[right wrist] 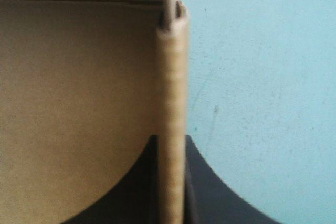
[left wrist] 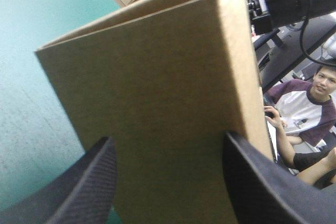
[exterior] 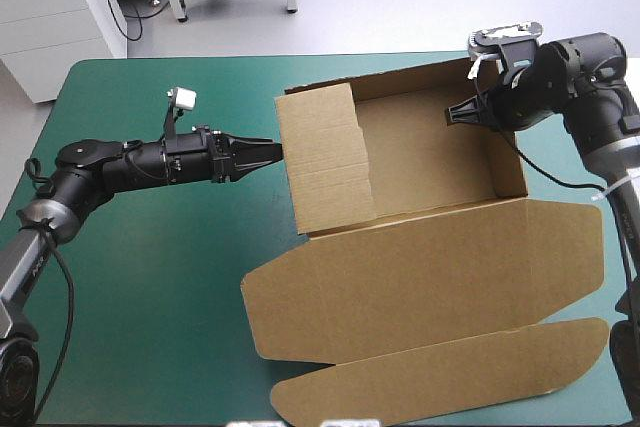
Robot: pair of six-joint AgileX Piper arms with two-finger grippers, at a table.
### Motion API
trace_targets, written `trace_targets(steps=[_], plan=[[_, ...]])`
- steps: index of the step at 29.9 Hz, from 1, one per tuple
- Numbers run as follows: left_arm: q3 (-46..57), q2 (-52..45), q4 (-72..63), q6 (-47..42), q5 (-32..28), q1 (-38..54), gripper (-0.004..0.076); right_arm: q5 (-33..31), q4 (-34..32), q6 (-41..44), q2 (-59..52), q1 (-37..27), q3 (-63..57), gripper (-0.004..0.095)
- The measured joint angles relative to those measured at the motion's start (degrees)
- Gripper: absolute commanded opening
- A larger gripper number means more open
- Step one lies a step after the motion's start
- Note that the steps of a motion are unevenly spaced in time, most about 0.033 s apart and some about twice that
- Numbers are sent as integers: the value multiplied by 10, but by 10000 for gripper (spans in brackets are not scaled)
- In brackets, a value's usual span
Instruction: Fold the box
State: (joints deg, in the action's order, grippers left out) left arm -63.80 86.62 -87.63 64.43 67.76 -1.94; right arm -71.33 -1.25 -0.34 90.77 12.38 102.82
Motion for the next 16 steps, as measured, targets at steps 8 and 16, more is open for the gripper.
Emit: trace_targets(steps=[8,16], plan=[[0,0,-45,-5,1,-34,424,7,2,0,9,0,0,-20],[-5,-3,-11,-67,-51,-38,399,7,2,19,9,0,0,-16]])
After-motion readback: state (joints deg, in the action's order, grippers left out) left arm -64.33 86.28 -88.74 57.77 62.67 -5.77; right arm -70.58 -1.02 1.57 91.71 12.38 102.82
